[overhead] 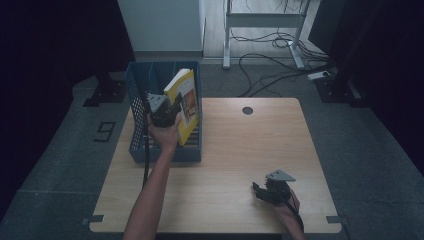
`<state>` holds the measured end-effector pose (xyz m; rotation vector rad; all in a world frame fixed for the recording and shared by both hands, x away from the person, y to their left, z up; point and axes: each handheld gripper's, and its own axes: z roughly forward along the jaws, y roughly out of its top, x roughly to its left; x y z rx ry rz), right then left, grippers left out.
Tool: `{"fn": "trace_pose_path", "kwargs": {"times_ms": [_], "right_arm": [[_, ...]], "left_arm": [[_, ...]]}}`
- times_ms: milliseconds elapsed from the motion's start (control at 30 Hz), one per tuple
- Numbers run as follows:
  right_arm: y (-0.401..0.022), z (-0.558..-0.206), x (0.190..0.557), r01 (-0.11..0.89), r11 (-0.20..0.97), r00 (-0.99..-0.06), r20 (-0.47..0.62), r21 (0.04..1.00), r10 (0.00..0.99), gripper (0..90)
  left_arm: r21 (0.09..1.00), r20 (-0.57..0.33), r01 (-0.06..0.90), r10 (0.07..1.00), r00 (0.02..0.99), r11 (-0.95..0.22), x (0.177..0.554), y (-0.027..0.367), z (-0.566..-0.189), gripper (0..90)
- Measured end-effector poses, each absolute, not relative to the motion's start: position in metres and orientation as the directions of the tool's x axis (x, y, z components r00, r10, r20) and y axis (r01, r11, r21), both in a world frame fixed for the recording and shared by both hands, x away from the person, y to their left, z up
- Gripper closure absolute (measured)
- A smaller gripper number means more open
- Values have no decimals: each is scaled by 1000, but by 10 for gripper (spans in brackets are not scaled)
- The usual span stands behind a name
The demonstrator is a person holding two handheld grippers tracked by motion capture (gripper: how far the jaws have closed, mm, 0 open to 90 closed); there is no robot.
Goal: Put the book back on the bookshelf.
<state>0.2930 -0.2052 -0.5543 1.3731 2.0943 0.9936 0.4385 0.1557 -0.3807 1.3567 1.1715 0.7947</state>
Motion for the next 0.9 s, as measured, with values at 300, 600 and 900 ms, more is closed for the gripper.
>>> {"fn": "trace_pose_path", "kwargs": {"times_ms": [300, 600, 900], "right_arm": [[-205, -554, 293, 593, 250, -408, 17, 765, 913, 331], [-205, -554, 293, 593, 249, -408, 19, 765, 913, 331], [-205, -554, 293, 594, 247, -407, 21, 765, 913, 331]], "left_arm": [[973, -169, 198, 950, 263, 118, 444, 156, -383, 755], [971, -167, 210, 957, 237, 118, 452, 158, -389, 754], [969, -156, 225, 959, 237, 102, 459, 152, -398, 754]]}}
